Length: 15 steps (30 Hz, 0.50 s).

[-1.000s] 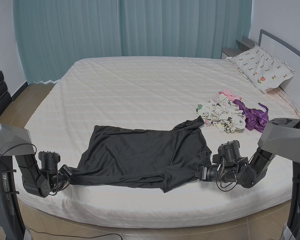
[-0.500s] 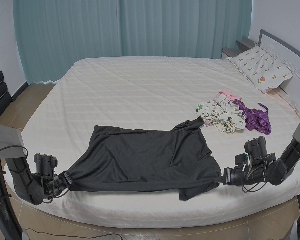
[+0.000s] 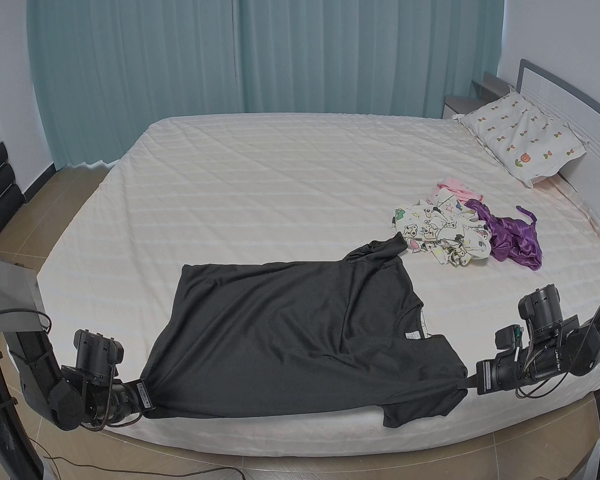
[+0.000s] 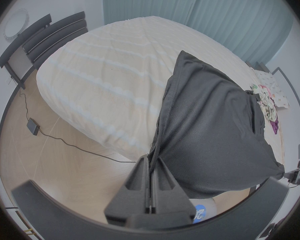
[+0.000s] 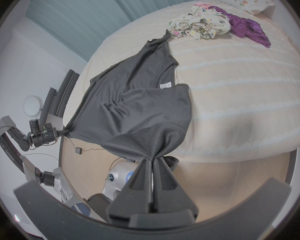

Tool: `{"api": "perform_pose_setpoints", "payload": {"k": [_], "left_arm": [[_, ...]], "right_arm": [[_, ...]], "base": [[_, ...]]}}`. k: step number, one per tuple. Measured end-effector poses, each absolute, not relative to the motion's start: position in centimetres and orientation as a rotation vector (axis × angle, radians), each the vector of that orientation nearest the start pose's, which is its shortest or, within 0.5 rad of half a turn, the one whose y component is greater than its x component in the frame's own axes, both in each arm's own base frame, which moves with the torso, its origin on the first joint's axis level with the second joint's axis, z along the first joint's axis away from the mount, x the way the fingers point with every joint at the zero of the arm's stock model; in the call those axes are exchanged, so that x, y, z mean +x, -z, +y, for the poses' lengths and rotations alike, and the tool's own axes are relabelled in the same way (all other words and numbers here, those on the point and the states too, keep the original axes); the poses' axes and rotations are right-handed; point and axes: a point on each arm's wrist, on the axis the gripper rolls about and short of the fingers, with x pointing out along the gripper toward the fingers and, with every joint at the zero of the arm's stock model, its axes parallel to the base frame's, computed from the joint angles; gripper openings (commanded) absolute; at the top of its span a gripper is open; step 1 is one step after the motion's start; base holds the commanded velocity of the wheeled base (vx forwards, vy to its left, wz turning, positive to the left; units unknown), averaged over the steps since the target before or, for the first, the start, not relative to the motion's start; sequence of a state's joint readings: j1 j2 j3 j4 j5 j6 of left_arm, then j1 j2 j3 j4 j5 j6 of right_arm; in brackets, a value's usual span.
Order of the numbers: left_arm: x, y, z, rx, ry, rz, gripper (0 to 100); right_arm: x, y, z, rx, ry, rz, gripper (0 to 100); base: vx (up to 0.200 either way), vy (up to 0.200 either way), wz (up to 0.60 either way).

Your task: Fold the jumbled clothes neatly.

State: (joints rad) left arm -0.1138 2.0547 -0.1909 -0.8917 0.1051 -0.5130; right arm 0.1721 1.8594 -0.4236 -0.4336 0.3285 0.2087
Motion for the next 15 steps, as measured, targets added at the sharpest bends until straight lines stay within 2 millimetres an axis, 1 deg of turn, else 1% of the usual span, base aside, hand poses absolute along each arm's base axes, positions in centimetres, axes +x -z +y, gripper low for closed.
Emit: {"api": "perform_pose_setpoints", "payload": {"k": [2,3,4,5,10,15], "left_arm": [[21.6,0.9,-2.3,-0.359,-0.235,0.948,0],[21.5,0.9,-2.4,-0.353,-0.232,0.954,100],[21.5,1.0,-2.4,-0.346,-0.229,0.961,100],[21.4,1.1,-2.5,-0.341,-0.226,0.967,100],[21.3,1.7,-2.6,-0.326,-0.226,0.998,100],[21.4,1.9,-2.6,-0.333,-0.226,1.005,100]], "right_arm": [[23.0,-3.6,4.6,0.248,-0.35,1.069,0],[22.9,-3.4,4.5,0.242,-0.35,1.076,0],[22.8,-3.3,4.5,0.238,-0.35,1.082,0],[22.8,-3.2,4.4,0.236,-0.349,1.087,100],[22.9,-2.5,4.4,0.232,-0.338,1.11,100],[23.7,-2.2,4.4,0.23,-0.323,1.104,100]], "base": [[0.0,0.0,0.0],[0.0,0.0,0.0],[0.0,0.0,0.0],[0.0,0.0,0.0],[0.0,0.0,0.0],[0.0,0.0,0.0]]}}
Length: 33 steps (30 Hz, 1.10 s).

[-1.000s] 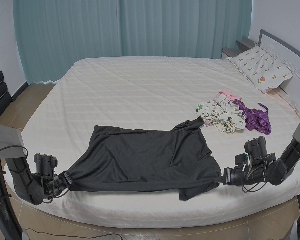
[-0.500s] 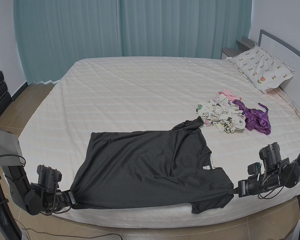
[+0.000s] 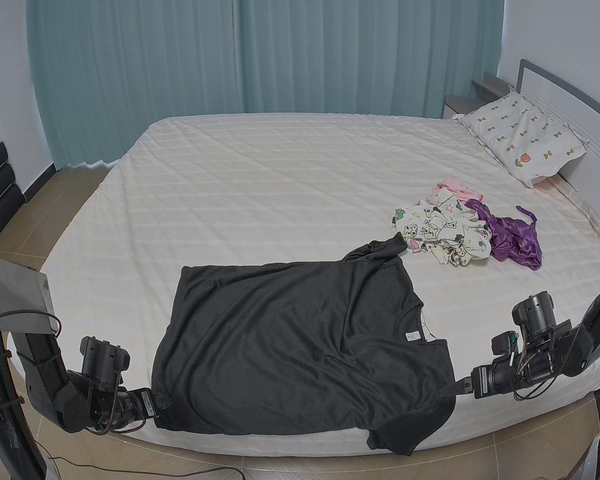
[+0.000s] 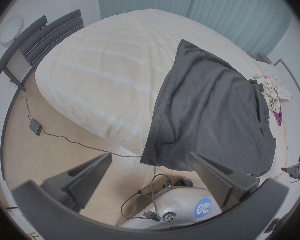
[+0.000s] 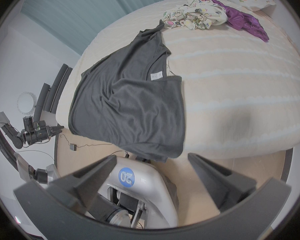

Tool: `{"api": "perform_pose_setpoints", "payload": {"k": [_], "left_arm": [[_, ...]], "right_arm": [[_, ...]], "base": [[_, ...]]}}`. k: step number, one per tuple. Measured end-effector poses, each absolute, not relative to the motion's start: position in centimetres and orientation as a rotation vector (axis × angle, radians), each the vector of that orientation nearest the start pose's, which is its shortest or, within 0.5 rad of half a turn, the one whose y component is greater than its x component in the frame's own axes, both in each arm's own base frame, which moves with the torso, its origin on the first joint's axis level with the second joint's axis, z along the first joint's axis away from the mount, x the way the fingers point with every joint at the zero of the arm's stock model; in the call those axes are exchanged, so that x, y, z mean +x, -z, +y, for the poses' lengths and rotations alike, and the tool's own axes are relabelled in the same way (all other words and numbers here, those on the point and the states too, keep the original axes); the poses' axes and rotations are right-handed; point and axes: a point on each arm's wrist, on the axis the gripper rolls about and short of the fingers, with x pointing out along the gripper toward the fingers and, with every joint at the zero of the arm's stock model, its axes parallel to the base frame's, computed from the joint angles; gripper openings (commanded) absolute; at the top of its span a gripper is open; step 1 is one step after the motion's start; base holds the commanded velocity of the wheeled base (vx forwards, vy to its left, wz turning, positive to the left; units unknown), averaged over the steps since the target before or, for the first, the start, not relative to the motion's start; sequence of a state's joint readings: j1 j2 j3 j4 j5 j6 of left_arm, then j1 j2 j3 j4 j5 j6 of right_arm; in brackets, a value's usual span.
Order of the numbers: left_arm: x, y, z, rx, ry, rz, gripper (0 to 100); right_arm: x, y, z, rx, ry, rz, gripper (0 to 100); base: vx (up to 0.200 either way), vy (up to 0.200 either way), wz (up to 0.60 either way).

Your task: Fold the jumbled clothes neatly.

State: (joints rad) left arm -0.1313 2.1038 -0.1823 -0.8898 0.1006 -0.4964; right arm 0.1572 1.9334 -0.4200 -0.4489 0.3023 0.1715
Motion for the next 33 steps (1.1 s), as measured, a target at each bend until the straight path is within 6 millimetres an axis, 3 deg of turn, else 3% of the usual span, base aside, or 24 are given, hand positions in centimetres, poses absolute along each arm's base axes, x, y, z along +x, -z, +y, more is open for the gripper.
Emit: {"api": "perform_pose_setpoints", "payload": {"k": [5,18,23,33], "left_arm": [[22.4,1.7,-2.6,-0.375,-0.23,0.966,100],[28.6,-0.8,-3.1,-0.596,-0.244,0.73,100],[29.1,-0.3,-3.3,-0.613,-0.249,0.732,100],[28.9,0.9,-3.3,-0.617,-0.249,0.785,100]], "right_arm": [[25.1,-2.4,4.3,0.259,-0.305,1.074,100],[29.1,-2.7,5.7,0.552,-0.217,0.94,100],[29.0,-2.0,6.4,0.609,-0.219,0.926,100],[28.0,-0.8,6.8,0.619,-0.21,0.979,100]], "base": [[0.0,0.0,0.0],[0.0,0.0,0.0],[0.0,0.0,0.0],[0.2,0.0,0.0]]}}
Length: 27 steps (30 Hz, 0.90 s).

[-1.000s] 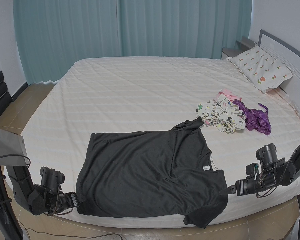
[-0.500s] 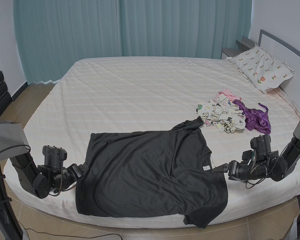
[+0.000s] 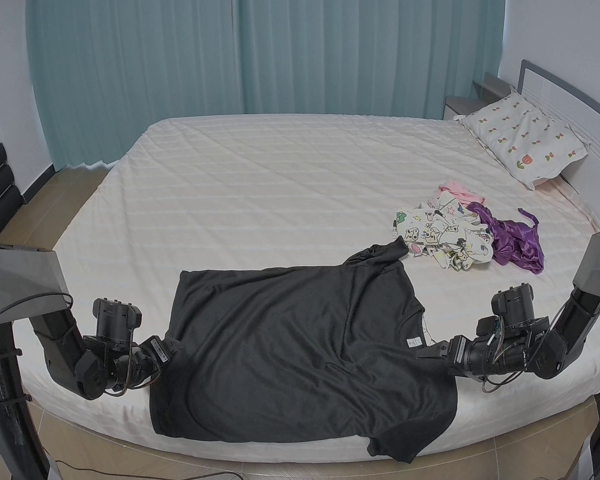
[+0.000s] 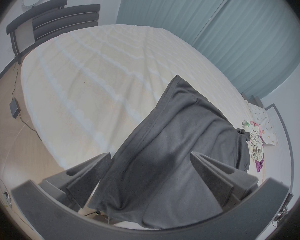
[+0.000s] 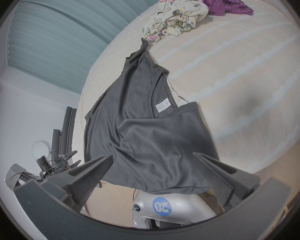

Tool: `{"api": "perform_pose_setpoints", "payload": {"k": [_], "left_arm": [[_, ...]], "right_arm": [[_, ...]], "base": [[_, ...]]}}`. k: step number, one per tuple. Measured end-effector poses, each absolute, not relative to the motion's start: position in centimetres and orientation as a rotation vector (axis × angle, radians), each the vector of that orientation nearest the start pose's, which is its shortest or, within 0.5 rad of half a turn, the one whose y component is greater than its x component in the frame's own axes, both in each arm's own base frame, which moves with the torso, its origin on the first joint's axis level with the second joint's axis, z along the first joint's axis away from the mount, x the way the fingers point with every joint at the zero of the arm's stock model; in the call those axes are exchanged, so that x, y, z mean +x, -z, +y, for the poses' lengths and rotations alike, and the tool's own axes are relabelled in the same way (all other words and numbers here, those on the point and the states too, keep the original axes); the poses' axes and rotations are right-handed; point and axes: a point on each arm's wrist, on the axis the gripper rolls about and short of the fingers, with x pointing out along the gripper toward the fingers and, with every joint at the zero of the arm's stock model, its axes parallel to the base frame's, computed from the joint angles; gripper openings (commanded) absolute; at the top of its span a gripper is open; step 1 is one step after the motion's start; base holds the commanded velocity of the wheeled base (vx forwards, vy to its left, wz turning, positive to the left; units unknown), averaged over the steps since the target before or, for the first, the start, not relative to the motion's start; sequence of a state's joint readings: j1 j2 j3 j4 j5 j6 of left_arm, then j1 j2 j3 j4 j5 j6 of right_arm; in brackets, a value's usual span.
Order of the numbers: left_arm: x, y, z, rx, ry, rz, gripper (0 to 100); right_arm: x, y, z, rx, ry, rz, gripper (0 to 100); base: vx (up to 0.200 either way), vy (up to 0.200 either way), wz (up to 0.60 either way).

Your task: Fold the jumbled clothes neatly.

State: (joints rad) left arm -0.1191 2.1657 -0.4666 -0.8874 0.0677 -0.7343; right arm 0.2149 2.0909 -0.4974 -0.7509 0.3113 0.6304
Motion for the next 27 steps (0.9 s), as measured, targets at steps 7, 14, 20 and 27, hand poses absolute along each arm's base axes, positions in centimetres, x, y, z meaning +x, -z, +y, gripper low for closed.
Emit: {"api": "perform_pose_setpoints", "payload": {"k": [7,14,20,27], "left_arm": [[28.98,1.4,-3.29,-0.615,-0.255,0.797,100],[28.98,1.59,-3.28,-0.614,-0.259,0.803,100],[28.88,1.63,-3.24,-0.615,-0.262,0.805,100],[28.95,1.63,-3.11,-0.62,-0.267,0.801,100]], "right_arm": [[27.93,-0.69,6.82,0.634,-0.2,0.987,100],[27.92,-0.66,6.85,0.635,-0.2,0.989,100],[27.86,-0.65,7.03,0.631,-0.205,0.992,100],[27.81,-0.62,7.07,0.63,-0.206,0.994,100]], "base": [[0.143,0.0,0.0],[0.0,0.0,0.0],[0.0,0.1,0.0],[0.0,0.2,0.0]]}}
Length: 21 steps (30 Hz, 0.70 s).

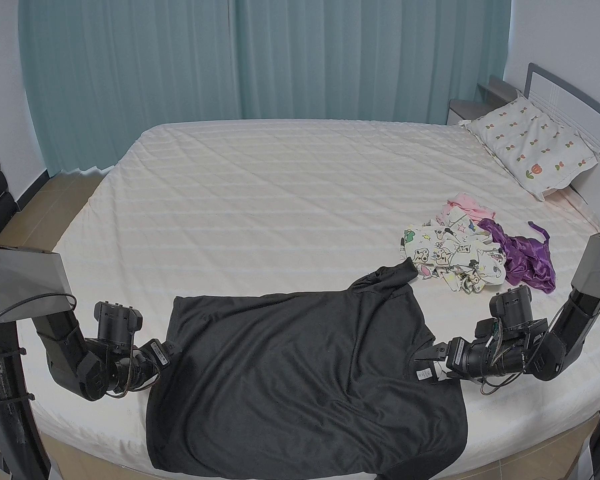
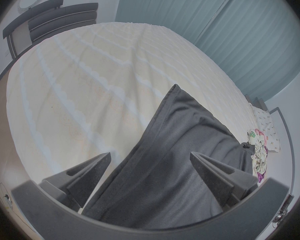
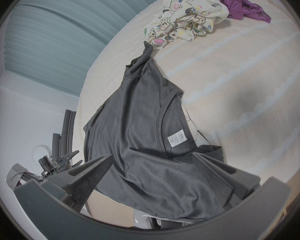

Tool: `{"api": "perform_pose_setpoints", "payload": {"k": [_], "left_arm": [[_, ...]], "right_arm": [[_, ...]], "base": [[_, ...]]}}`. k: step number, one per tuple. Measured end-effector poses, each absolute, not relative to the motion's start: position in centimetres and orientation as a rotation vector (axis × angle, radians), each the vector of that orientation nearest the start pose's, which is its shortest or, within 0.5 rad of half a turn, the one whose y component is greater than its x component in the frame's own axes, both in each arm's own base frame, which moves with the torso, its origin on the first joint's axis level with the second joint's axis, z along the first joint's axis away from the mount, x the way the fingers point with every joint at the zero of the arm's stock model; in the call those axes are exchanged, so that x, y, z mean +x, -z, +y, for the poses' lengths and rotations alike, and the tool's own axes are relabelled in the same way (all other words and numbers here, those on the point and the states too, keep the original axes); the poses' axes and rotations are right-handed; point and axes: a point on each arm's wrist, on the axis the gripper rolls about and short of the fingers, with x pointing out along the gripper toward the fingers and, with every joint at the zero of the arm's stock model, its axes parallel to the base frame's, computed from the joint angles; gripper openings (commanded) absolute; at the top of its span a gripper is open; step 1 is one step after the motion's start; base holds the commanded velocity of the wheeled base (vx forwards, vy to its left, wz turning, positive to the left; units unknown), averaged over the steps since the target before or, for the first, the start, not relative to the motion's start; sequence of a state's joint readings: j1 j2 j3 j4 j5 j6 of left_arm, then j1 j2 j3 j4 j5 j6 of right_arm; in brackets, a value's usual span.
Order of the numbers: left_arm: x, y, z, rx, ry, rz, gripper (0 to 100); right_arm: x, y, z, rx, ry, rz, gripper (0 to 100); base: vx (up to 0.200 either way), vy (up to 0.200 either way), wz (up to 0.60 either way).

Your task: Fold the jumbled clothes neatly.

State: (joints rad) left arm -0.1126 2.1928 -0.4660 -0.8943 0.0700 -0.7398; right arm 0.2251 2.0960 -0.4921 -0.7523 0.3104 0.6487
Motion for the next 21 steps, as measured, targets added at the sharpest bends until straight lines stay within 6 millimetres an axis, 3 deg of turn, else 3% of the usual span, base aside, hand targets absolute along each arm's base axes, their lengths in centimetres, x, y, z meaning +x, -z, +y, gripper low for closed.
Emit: {"api": "perform_pose_setpoints", "payload": {"k": [2,14,21], "left_arm": [[28.95,1.66,-3.11,-0.62,-0.267,0.802,100],[29.33,1.3,-3.25,-0.684,-0.275,0.762,100],[29.43,1.03,-3.99,-0.699,-0.25,0.749,100]], "right_arm": [[27.83,-0.62,7.02,0.631,-0.203,0.992,100],[27.95,-0.67,7.11,0.63,-0.207,0.989,100],[27.87,-0.67,7.39,0.623,-0.212,0.991,100]], "base": [[0.0,0.2,0.0],[0.0,0.0,0.0],[0.2,0.0,0.0]]}}
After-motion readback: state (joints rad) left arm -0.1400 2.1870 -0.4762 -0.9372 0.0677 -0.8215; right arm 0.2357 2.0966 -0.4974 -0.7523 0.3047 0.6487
